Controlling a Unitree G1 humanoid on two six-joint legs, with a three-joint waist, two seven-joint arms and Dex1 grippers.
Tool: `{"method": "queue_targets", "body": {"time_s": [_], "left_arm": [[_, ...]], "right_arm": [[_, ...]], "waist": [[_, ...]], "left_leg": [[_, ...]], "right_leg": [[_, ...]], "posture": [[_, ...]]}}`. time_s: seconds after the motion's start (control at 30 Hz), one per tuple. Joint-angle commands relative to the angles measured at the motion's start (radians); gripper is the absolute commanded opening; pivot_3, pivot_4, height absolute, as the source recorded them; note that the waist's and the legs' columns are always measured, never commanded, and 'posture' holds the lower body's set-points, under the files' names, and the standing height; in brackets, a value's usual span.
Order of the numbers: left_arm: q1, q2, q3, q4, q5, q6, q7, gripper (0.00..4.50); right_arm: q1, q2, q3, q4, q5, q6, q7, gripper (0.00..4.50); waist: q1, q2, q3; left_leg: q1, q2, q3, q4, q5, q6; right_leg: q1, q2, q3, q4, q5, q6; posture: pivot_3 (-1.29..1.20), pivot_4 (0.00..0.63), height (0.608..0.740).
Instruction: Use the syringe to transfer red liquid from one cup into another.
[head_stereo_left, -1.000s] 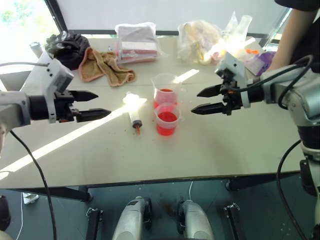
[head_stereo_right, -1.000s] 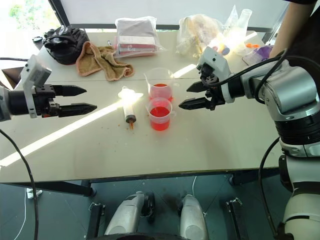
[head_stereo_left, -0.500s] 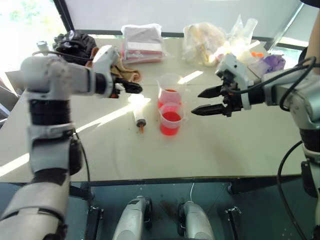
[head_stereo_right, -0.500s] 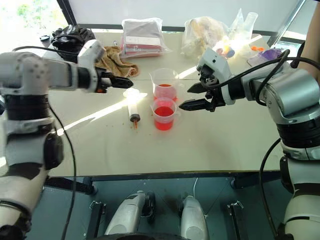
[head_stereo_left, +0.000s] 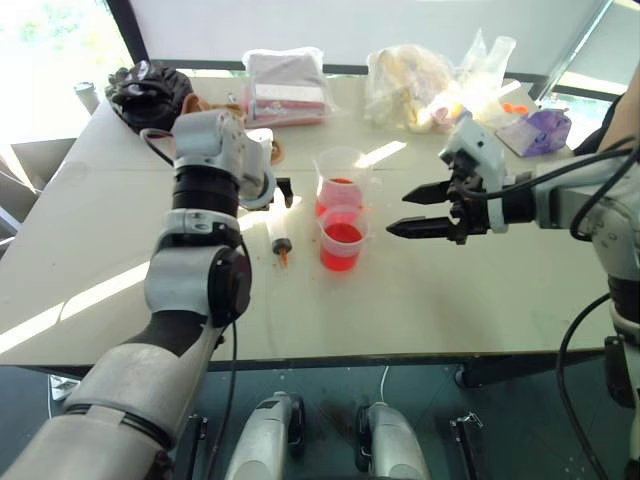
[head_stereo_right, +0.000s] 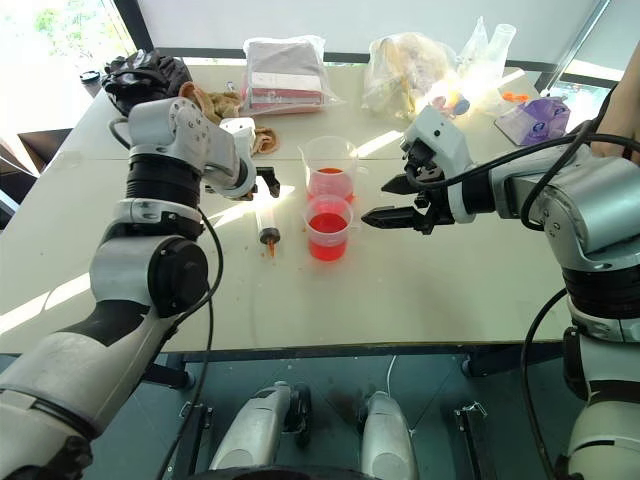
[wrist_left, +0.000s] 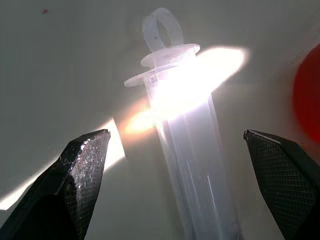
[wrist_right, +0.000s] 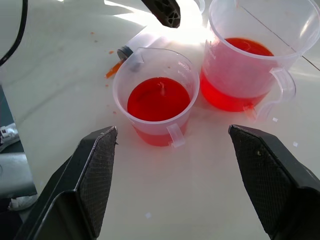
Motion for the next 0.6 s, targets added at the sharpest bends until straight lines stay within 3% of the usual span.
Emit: {"method": "queue_targets", "body": {"time_s": [0.03,0.2,0.3,0.43,0.57,0.6], "left_arm": [[-0.046,-0.011,0.095,0.112,-0.007,-0.108,0.132,4.48],[-0.053,-0.013,0.176,0.242,-0.047,-0.235,0.266,4.48],[-0.046,-0.009,0.164,0.276,-0.055,-0.305,0.266,4.48],[-0.024,-0.007,0.172,0.321,-0.079,-0.345,0.295,3.27],[-0.023,-0.003,0.174,0.339,-0.093,-0.366,0.314,1.52],[-0.024,-0.002,0.178,0.341,-0.101,-0.369,0.32,1.43]], "right_arm": [[-0.016,-0.017,-0.039,-0.025,0.015,-0.003,-0.004,3.74],[-0.022,-0.022,-0.034,-0.021,0.019,-0.006,-0.007,3.74],[-0.022,-0.024,-0.034,-0.021,0.02,-0.006,-0.007,3.74],[-0.022,-0.019,-0.031,-0.019,0.019,-0.009,-0.012,3.74],[-0.022,-0.019,-0.029,-0.016,0.019,-0.012,-0.013,3.74],[-0.022,-0.02,-0.029,-0.016,0.019,-0.013,-0.012,3.74]], "waist": [[-0.001,0.0,0.0],[0.0,0.0,0.0],[0.0,0.0,0.0],[0.0,0.0,0.0],[0.003,0.0,-0.001],[0.004,0.0,-0.001]], "left_leg": [[0.0,0.0,0.0,0.0,0.0,0.0],[0.0,0.0,0.0,-0.001,0.0,0.0],[0.0,0.0,0.0,-0.001,0.0,0.0],[0.0,0.0,0.0,-0.001,0.0,0.0],[0.0,0.0,0.0,-0.001,0.0,0.0],[0.0,0.0,0.0,-0.001,0.0,0.0]], "right_leg": [[0.0,0.0,0.0,0.0,0.0,0.0],[-0.001,0.0,0.0,0.0,0.0,0.001],[-0.001,-0.001,0.0,0.0,0.001,0.001],[-0.001,-0.001,0.0,0.0,0.001,0.001],[-0.001,-0.001,0.0,0.0,0.001,0.001],[0.0,-0.001,0.0,0.0,0.001,0.001]], "posture": [[0.0,0.15,0.74],[0.0,0.15,0.74],[0.0,0.15,0.74],[0.0,0.15,0.74],[0.0,0.15,0.74],[0.0,0.15,0.74]]}}
